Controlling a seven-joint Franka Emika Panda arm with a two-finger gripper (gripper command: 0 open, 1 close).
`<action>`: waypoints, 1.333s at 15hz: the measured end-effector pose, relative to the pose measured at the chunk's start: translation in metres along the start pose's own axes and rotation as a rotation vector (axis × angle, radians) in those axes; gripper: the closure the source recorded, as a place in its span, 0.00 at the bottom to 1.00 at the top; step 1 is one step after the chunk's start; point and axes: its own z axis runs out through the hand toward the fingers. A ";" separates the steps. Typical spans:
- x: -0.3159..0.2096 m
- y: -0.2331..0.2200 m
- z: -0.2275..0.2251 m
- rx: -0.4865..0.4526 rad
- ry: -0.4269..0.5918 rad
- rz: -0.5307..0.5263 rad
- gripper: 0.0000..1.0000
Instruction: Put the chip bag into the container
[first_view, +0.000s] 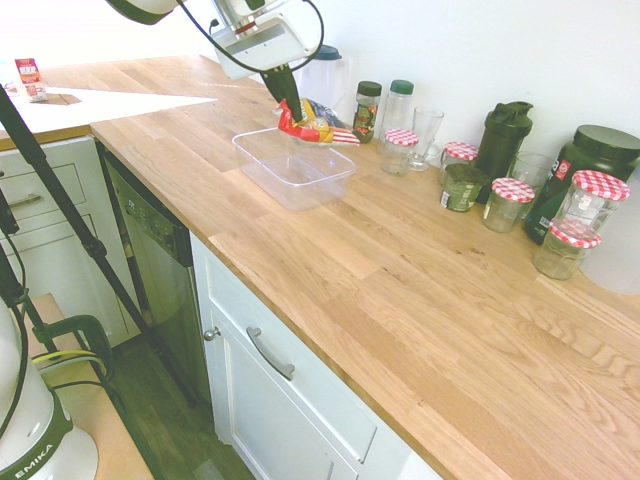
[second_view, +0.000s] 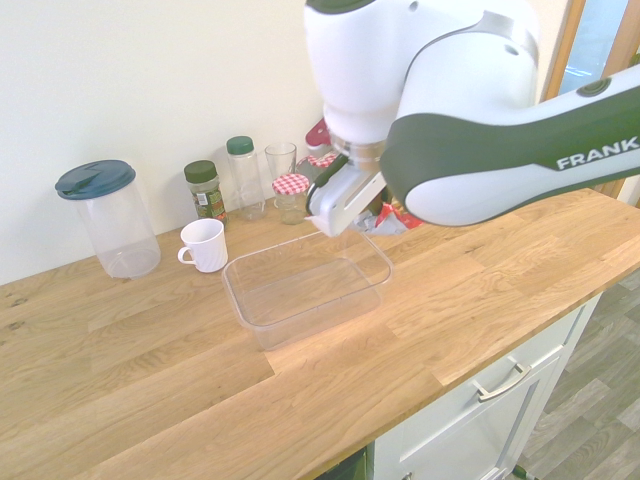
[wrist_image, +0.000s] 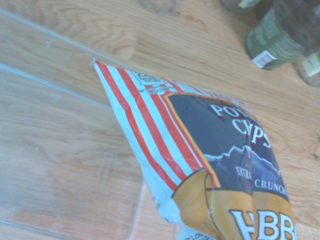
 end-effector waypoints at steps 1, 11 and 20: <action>-0.007 -0.011 0.011 -0.015 -0.016 -0.016 1.00; -0.021 -0.049 0.067 -0.099 -0.093 -0.046 0.00; -0.001 -0.034 0.022 -0.015 -0.093 0.050 0.00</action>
